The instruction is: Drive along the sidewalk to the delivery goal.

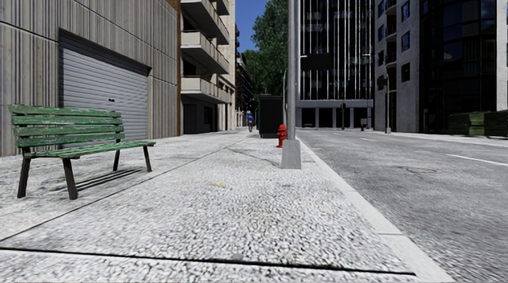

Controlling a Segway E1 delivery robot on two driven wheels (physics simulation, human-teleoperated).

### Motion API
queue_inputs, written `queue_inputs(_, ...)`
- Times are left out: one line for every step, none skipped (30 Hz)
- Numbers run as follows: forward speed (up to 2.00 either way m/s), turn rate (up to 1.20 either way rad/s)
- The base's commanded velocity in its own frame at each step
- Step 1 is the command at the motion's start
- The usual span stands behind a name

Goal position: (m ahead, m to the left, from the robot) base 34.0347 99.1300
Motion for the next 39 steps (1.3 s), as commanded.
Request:
queue_inputs(0.0,0.86)
queue_inputs(0.0,0.86)
queue_inputs(0.0,0.86)
queue_inputs(0.0,0.86)
queue_inputs(0.0,0.86)
queue_inputs(0.0,0.86)
queue_inputs(0.0,0.0)
queue_inputs(0.0,0.0)
queue_inputs(0.0,0.0)
queue_inputs(0.0,0.0)
queue_inputs(0.0,0.0)
queue_inputs(0.11,0.0)
queue_inputs(0.38,0.0)
queue_inputs(0.38,0.0)
queue_inputs(1.19,0.0)
queue_inputs(1.33,0.0)
queue_inputs(1.41,0.0)
queue_inputs(1.41,0.0)
queue_inputs(1.43,0.0)
queue_inputs(1.44,0.0)
queue_inputs(1.45,0.0)
queue_inputs(1.46,0.0)
queue_inputs(1.46,0.0)
queue_inputs(1.46,0.0)
queue_inputs(1.46,0.0)
queue_inputs(1.46,0.0)
queue_inputs(1.46,0.0)
queue_inputs(1.46,0.0)
queue_inputs(1.46,0.0)
queue_inputs(1.46,0.0)
queue_inputs(1.46,-0.42)
queue_inputs(1.46,-0.9)
queue_inputs(1.46,-0.99)
queue_inputs(1.46,-0.99)
queue_inputs(1.46,-1.02)
queue_inputs(1.46,-1.04)
queue_inputs(1.46,-1.04)
queue_inputs(1.46,-1.04)
queue_inputs(1.46,-0.29)
